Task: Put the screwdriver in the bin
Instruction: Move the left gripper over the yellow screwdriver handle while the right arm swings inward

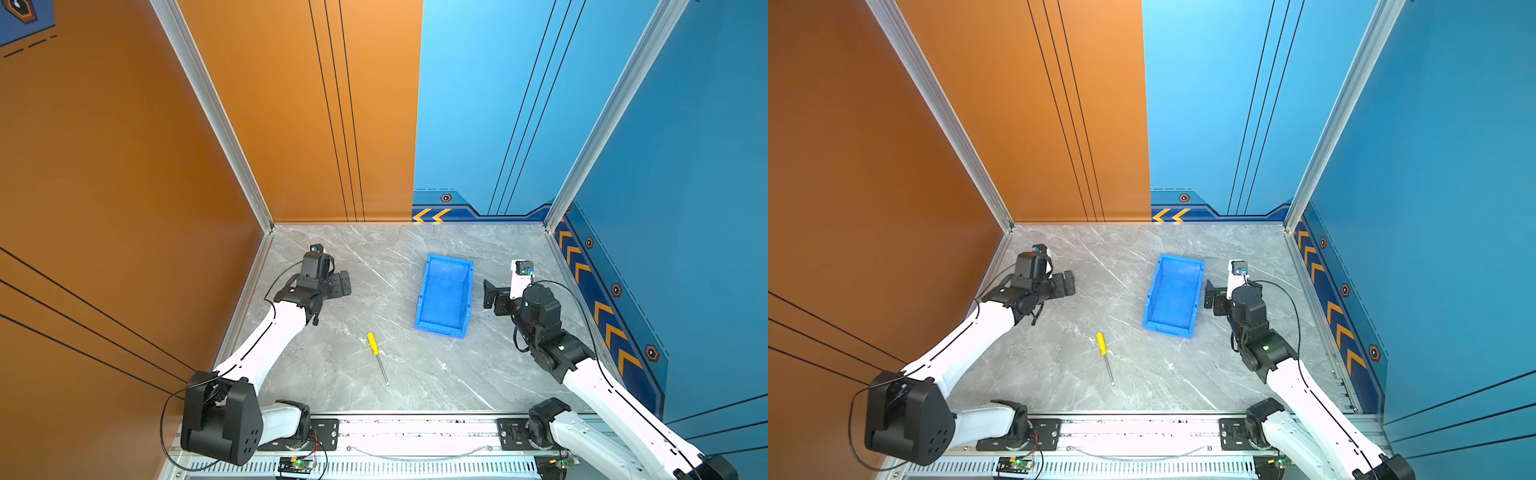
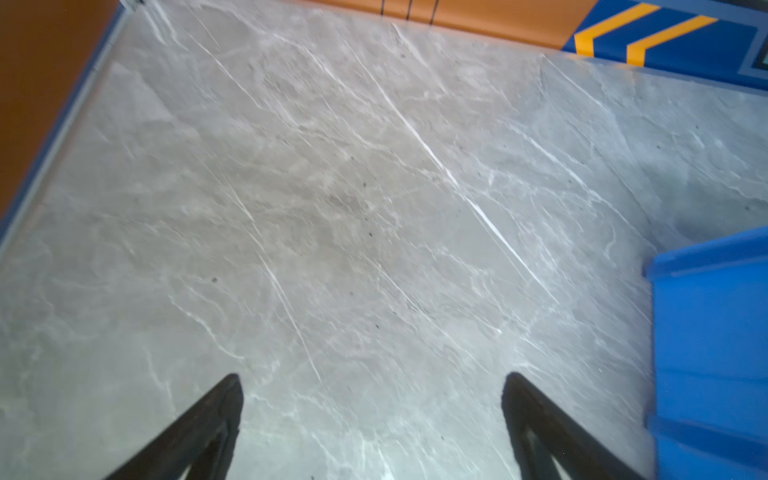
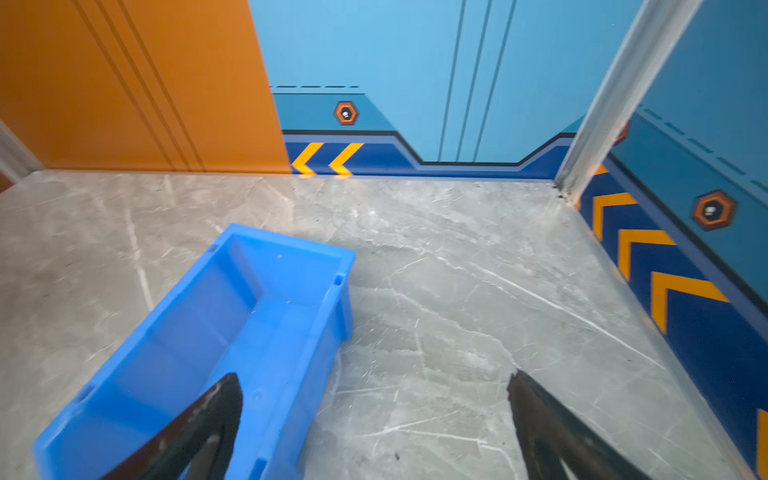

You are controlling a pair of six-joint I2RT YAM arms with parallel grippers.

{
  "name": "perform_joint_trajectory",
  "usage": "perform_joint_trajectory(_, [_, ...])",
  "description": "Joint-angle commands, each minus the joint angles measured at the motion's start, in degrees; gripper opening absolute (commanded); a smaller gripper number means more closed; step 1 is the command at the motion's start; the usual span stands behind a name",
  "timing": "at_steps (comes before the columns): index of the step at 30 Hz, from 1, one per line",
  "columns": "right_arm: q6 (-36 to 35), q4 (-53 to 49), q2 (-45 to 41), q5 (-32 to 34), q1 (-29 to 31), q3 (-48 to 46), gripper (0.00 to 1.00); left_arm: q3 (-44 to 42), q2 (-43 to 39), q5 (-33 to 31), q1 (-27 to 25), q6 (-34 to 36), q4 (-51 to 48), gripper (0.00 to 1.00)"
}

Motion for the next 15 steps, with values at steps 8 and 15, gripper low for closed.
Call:
perform_joint_trajectory(8, [2.0,-7.6,-6.4,-1.2,15.5,-0.8,1.00,-2.3,-0.8,7.8,-7.1,-13.2,-9.8,0.98])
perform_joint_trajectory(15, [-2.6,-8.0,-7.5,-6.0,25.6,-1.1,1.00,-5.3,0.6,4.0,-14.2,-19.0,-11.0,0.98])
